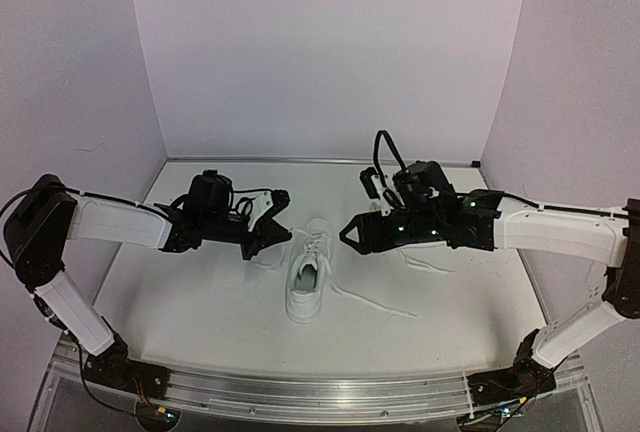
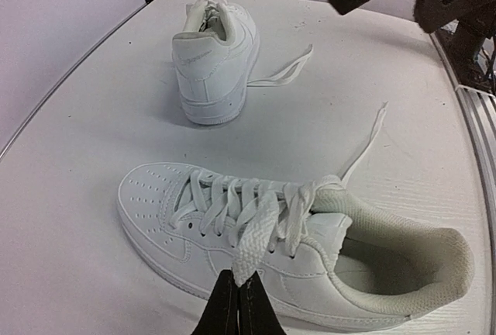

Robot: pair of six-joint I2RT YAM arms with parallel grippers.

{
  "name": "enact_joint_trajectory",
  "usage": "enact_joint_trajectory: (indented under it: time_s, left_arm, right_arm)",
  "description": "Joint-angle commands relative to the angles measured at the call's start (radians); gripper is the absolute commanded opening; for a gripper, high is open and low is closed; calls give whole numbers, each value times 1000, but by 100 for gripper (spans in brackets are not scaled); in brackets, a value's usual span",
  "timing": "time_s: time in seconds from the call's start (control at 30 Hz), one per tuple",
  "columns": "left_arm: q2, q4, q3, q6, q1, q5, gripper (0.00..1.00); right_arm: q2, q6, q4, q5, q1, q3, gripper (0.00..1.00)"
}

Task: Tie the shoes

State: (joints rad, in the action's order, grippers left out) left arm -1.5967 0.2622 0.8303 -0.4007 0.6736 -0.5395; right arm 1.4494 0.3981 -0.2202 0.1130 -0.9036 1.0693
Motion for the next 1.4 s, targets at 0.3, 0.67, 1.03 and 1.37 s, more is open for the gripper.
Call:
enact_joint_trajectory:
  time_s: [0.3, 0.67, 1.03, 1.37]
  left_arm:
    - [13, 26, 47, 35, 79, 15, 0]
    - [12, 38, 77, 42, 103, 34, 0]
    - [28, 46, 92, 43, 109, 48, 0]
    - [40, 52, 101, 38, 121, 62, 0]
  right_arm:
    - [231, 19, 180, 226, 8, 181, 55]
    - [282, 31, 185, 244, 8, 232, 51]
    - [279, 47, 185, 227, 9, 221, 43]
    - [284, 52, 186, 227, 8, 221, 37]
